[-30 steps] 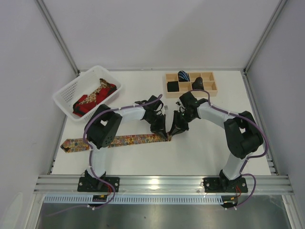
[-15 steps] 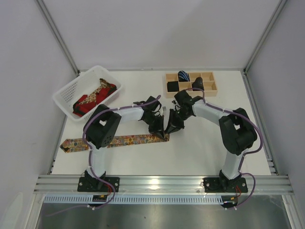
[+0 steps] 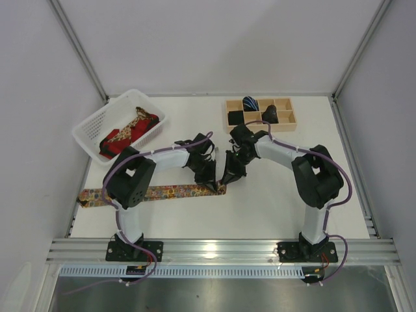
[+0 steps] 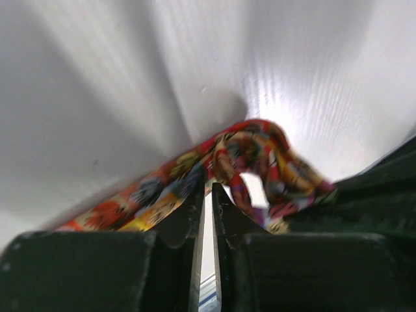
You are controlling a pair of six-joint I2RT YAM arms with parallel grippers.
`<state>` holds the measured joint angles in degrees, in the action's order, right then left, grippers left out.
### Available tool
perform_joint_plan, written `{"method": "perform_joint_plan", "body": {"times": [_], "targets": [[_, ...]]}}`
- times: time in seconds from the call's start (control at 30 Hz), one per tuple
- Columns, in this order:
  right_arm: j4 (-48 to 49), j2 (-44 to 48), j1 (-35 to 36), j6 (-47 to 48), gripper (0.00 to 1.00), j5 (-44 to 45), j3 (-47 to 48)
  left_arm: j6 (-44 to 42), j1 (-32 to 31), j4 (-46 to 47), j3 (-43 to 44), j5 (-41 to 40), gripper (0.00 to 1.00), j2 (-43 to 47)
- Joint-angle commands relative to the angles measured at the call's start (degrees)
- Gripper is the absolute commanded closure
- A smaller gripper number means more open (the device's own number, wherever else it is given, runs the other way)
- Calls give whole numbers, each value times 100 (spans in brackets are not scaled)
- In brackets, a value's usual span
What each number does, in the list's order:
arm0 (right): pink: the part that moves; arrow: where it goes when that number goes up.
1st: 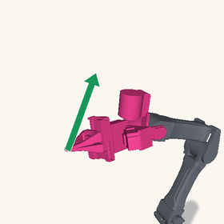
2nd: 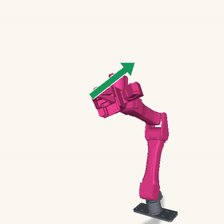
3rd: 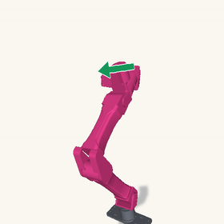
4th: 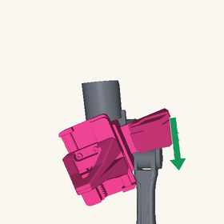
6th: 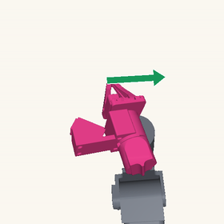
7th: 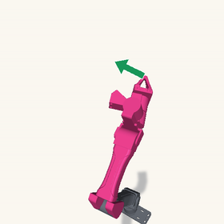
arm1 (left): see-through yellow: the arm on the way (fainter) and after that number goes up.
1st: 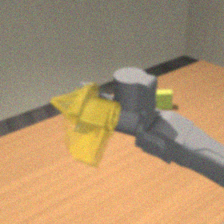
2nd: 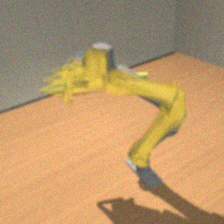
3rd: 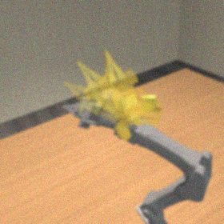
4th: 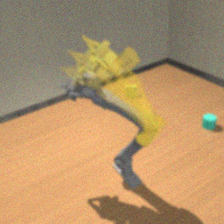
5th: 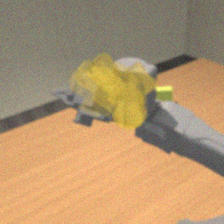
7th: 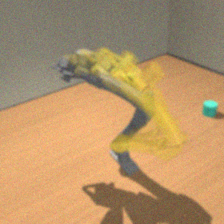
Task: Roll the ties
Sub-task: Roll the tie
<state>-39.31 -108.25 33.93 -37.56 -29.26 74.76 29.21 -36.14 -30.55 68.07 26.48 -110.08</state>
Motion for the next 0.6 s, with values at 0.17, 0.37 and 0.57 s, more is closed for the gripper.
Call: {"method": "perform_joint_plan", "body": {"times": [0.17, 0.37, 0.57], "targets": [[-270, -214, 140, 21, 100, 210, 486, -162, 204, -145, -382, -389, 84, 795], [-340, -311, 219, 47, 100, 210, 610, -179, 388, -285, -646, -582, 83, 1173], [-393, -486, 350, 21, 100, 245, 803, -188, 854, -127, -1120, -512, 86, 1235]]}}
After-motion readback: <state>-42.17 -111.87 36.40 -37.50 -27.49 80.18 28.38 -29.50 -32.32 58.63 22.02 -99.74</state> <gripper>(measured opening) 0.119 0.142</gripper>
